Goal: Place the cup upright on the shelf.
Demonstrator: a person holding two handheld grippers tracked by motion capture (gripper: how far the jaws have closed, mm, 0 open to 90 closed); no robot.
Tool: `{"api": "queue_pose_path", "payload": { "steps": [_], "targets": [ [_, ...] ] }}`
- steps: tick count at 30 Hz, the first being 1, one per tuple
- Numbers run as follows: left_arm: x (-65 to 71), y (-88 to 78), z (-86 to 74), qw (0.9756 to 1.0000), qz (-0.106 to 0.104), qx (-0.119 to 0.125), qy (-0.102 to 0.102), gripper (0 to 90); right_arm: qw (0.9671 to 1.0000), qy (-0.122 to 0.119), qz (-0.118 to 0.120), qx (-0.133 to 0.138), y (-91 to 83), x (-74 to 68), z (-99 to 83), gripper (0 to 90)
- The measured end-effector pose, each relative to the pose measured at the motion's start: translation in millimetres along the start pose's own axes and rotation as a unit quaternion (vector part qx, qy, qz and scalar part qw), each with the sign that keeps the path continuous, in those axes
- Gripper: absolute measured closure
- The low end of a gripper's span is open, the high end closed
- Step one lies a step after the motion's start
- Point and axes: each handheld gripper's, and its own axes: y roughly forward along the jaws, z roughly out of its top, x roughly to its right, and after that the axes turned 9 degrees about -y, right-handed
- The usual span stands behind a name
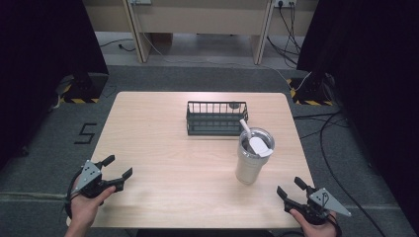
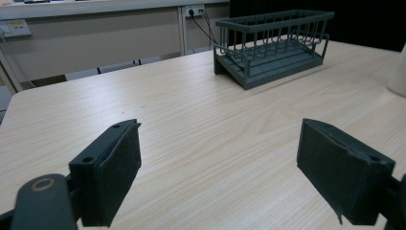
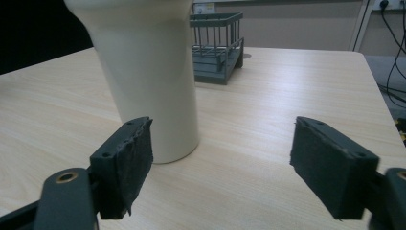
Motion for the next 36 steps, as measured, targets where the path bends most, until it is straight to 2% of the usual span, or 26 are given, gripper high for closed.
{"api": "queue_pose_path", "payload": {
  "steps": [6,12,21,23,29,36],
  "targets": [
    [3.7,1.6,0.0,1.0000,-0.001,-0.004,0.001,14.5,0.9999,-0.008,0.011,-0.001,0.9,-8.3,2.4,15.9],
    [5.4,2.2,-2.2,0.9999,-0.001,-0.014,0.002,14.5,0.9995,-0.018,0.027,0.005,9.5,-16.7,13.6,15.9],
    [5.3,5.0,-4.4,0.9998,0.002,-0.021,-0.003,14.5,0.9983,-0.020,0.054,0.002,33.6,-22.9,21.0,15.9],
    [5.5,5.2,-4.9,0.9998,0.003,-0.020,-0.004,14.5,0.9983,-0.015,0.057,0.000,38.9,-22.6,22.1,15.8],
    [5.6,5.2,-4.7,0.9998,0.005,-0.019,-0.005,14.5,0.9977,-0.017,0.065,-0.001,54.0,-23.7,26.3,15.2],
    [4.7,4.1,-4.4,0.9998,0.008,-0.016,-0.007,14.5,0.9970,-0.029,0.072,0.001,72.3,-28.7,32.9,11.2]
  ]
}}
